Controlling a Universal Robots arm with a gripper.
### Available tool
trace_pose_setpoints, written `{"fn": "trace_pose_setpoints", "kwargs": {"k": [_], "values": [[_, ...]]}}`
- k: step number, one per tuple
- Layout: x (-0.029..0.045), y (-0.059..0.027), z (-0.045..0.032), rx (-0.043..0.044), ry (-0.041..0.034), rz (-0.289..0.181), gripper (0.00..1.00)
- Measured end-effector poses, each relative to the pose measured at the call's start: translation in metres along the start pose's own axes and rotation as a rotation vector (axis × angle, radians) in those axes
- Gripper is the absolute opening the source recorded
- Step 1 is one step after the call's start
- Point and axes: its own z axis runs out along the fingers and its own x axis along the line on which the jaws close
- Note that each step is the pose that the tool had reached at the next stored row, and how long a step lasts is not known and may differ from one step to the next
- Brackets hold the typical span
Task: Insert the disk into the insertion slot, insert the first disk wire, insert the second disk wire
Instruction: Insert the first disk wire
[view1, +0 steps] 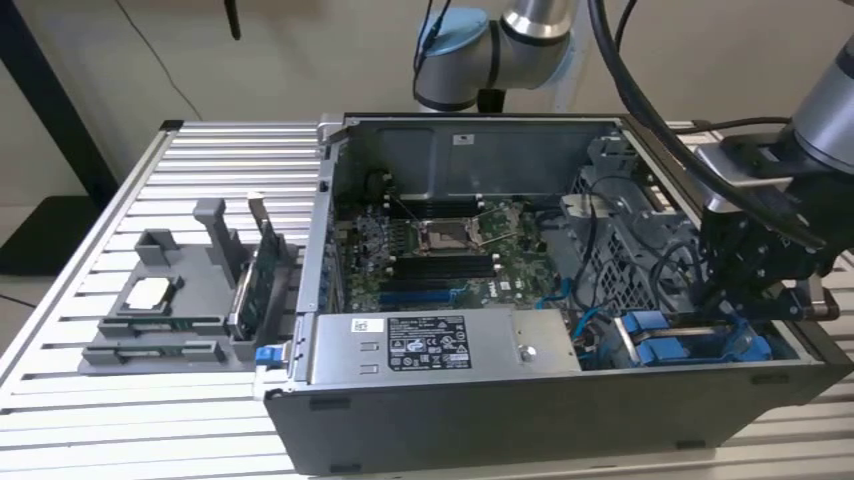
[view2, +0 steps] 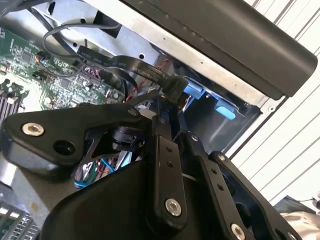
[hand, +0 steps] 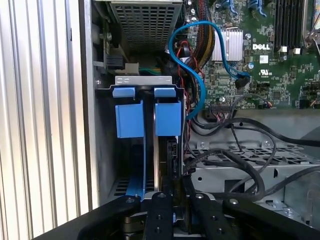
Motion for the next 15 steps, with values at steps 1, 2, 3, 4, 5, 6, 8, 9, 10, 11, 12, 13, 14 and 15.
{"fn": "trace_pose_setpoints", "kwargs": {"k": [1, 2, 3, 4, 5, 6, 8, 9, 10, 11, 12, 13, 14, 15], "values": [[0.0, 0.0, 0.0001, 0.0, 0.0, 0.0, 0.19], [0.0, 0.0, 0.0001, 0.0, 0.0001, 0.0, 0.19], [0.0, 0.0, 0.0001, 0.0, 0.0, 0.0, 0.19], [0.0, 0.0, 0.0007, 0.0, -0.0011, 0.0, 0.2], [0.0, 0.0, 0.0008, 0.0, -0.0009, 0.0, 0.2], [0.0001, 0.0, 0.0008, 0.0, -0.0009, 0.0, 0.2], [-0.0001, -0.0001, -0.0016, -0.0004, -0.0005, 0.0, 0.27], [-0.0002, -0.0002, -0.005, -0.0016, -0.0008, 0.0, 0.27], [-0.0004, -0.0003, -0.009, -0.0024, -0.0005, 0.0, 0.27], [-0.0007, -0.0004, -0.013, -0.0028, -0.0007, 0.0, 0.27], [-0.0008, -0.0005, -0.0156, -0.0035, -0.002, 0.0, 0.27], [-0.001, -0.0005, -0.018, -0.0036, -0.0028, 0.0, 0.27], [-0.0011, -0.0006, -0.0199, -0.0037, -0.0033, 0.0, 0.27], [-0.0012, -0.0007, -0.0215, -0.0038, -0.0034, 0.0, 0.27]]}}
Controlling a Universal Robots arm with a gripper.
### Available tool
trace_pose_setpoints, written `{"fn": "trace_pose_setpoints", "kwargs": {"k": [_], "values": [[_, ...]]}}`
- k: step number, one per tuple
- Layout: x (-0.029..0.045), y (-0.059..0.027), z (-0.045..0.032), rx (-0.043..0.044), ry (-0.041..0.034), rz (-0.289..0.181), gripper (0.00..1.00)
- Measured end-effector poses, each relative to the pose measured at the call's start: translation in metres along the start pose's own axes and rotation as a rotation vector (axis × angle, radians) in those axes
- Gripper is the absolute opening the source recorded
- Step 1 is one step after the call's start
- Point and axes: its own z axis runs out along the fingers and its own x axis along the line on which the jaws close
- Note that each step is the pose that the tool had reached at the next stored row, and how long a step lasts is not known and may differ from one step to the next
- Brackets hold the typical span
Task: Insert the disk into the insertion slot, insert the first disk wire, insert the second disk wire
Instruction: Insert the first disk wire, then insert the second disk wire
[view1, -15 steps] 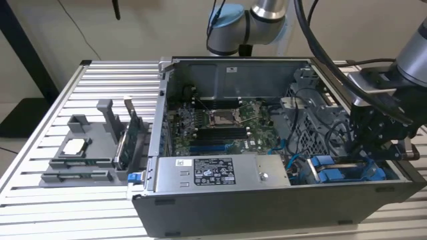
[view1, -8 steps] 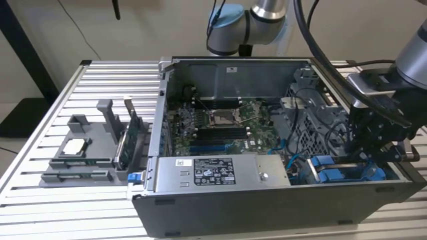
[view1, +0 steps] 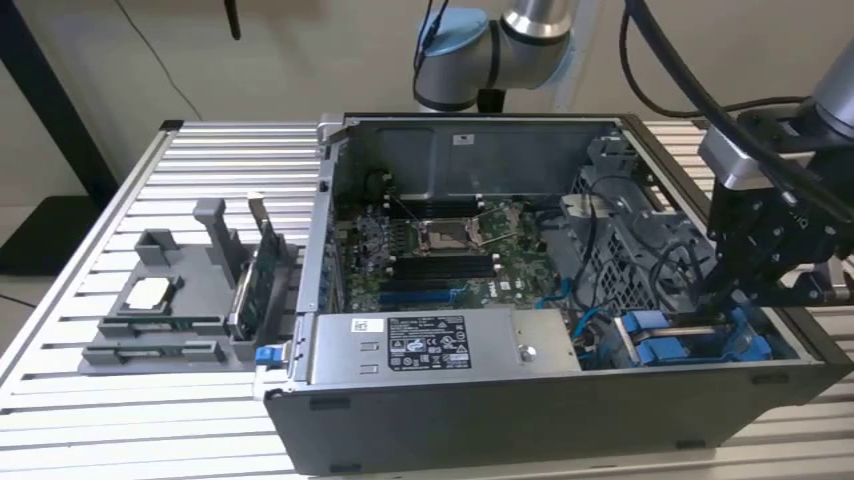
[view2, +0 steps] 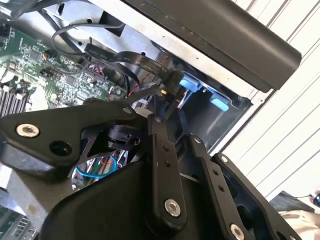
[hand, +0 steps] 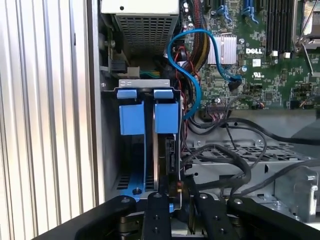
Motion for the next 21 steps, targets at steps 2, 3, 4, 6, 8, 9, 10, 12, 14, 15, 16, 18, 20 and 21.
{"fn": "trace_pose_setpoints", "kwargs": {"k": [2, 3, 4, 6, 8, 9, 10, 12, 14, 15, 16, 18, 20, 21], "values": [[-0.0002, -0.0001, -0.0029, 0.0, 0.0, 0.0, 0.27], [-0.0003, -0.0001, -0.0043, -0.0001, 0.0, 0.0, 0.27], [-0.0004, -0.0001, -0.0057, 0.0, 0.0001, 0.0, 0.27], [-0.0005, -0.0002, -0.0076, 0.0, 0.0, 0.0, 0.27], [-0.0006, -0.0002, -0.009, 0.0, -0.0001, 0.0, 0.27], [-0.0006, -0.0002, -0.009, 0.0, -0.0001, 0.0, 0.27], [-0.0006, -0.0002, -0.009, -0.0001, -0.0001, 0.0, 0.27], [-0.0006, -0.0002, -0.009, 0.0, -0.0001, 0.0, 0.27], [-0.0006, -0.0002, -0.009, 0.0, -0.0001, 0.0, 0.27], [-0.0006, -0.0002, -0.0093, 0.0, 0.0, 0.0, 0.27], [-0.0007, -0.0003, -0.0101, 0.0, 0.0003, 0.0, 0.27], [-0.0008, -0.0003, -0.012, 0.0, -0.0001, 0.0, 0.27], [-0.0009, -0.0003, -0.0132, 0.0, -0.0003, 0.0, 0.27], [-0.0009, -0.0003, -0.0136, 0.0, -0.0004, 0.0, 0.27]]}}
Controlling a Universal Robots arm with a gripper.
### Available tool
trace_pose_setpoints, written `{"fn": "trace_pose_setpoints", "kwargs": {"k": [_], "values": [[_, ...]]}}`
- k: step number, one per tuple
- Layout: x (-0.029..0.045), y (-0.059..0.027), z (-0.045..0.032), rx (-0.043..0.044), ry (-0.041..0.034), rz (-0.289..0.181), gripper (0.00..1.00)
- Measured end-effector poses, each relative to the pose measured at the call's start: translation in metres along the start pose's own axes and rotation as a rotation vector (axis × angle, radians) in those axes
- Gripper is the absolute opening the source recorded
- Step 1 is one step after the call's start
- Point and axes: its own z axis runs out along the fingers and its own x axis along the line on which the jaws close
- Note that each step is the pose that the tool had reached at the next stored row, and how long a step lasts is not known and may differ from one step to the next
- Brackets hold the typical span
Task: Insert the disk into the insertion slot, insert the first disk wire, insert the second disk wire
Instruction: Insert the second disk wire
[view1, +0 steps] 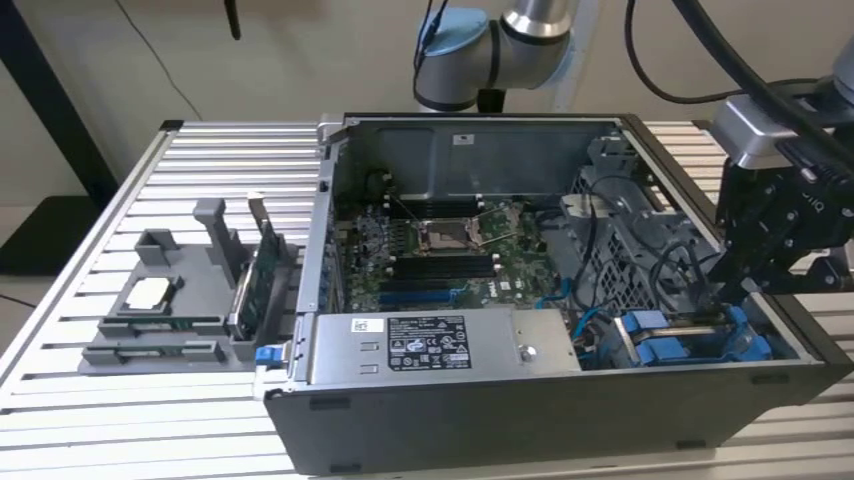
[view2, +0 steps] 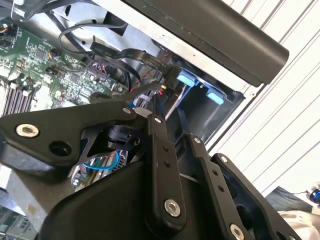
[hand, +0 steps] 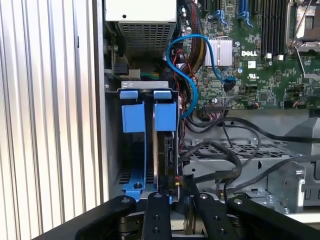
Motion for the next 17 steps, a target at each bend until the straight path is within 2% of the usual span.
{"fn": "trace_pose_setpoints", "kwargs": {"k": [17], "values": [[-0.0014, -0.0069, -0.0007, -0.0021, 0.0003, 0.0, 0.27]]}}
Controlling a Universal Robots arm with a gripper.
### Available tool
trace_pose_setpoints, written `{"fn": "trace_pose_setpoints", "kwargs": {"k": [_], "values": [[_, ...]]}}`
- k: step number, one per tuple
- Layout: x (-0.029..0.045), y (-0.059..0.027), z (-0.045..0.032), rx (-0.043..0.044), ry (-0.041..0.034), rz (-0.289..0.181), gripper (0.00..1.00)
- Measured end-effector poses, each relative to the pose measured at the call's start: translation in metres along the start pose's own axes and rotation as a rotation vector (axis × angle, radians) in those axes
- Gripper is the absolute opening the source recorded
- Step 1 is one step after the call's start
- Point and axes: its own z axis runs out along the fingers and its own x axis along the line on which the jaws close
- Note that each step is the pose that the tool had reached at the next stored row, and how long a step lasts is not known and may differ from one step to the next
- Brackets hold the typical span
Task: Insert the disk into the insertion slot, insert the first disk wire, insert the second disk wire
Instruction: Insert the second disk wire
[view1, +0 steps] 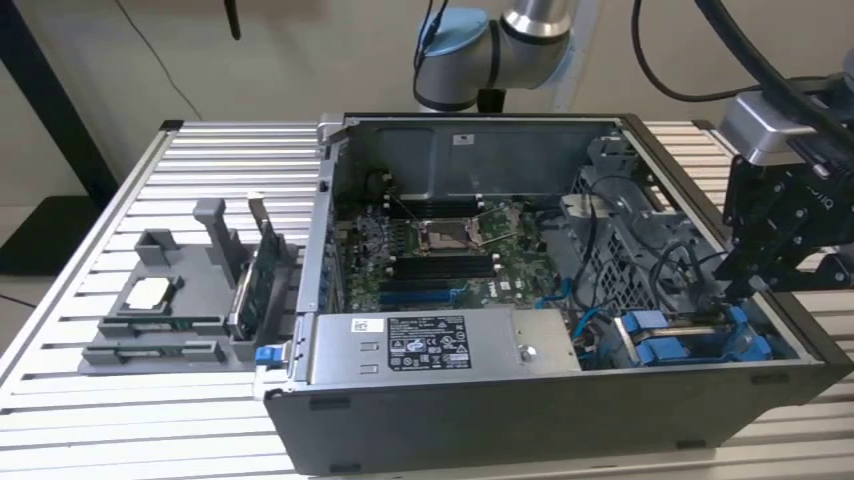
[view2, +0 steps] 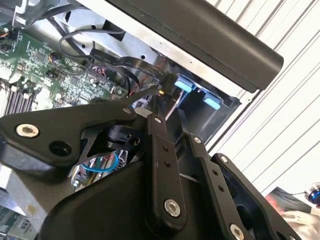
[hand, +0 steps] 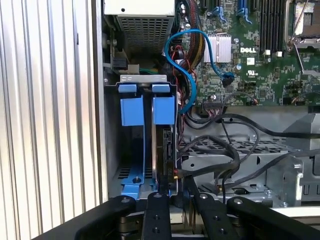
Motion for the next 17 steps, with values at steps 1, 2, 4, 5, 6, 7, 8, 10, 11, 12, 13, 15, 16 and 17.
{"fn": "trace_pose_setpoints", "kwargs": {"k": [1, 2, 4, 5, 6, 7, 8, 10, 11, 12, 13, 15, 16, 17], "values": [[0.0, -0.0003, 0.0, 0.0, 0.0, 0.0, 0.27], [0.0, -0.0005, 0.0, -0.0001, -0.0001, 0.0, 0.27], [0.0, -0.0017, 0.0001, -0.0002, 0.0, 0.0, 0.27], [-0.0001, -0.0023, 0.0, -0.0004, 0.0, 0.0, 0.27], [-0.0001, -0.0029, 0.0, -0.0006, 0.0001, 0.0, 0.27], [-0.0001, -0.0034, 0.0, -0.0007, 0.0001, 0.0, 0.27], [-0.0001, -0.004, 0.0001, -0.0009, 0.0, 0.0, 0.27], [-0.0001, -0.0055, 0.0001, -0.0018, 0.0, 0.0, 0.27], [-0.0001, -0.0064, 0.0002, -0.0025, 0.0, 0.0, 0.27], [-0.0002, -0.0072, 0.0002, -0.0031, 0.0001, 0.0, 0.27], [-0.0002, -0.0081, 0.0001, -0.0039, 0.0, 0.0, 0.27], [-0.0004, -0.0083, -0.0028, -0.0051, 0.0003, 0.0, 0.27], [-0.0006, -0.0084, -0.0058, -0.0058, 0.0003, 0.001, 0.27], [-0.0008, -0.0085, -0.009, -0.0067, 0.0001, 0.001, 0.27]]}}
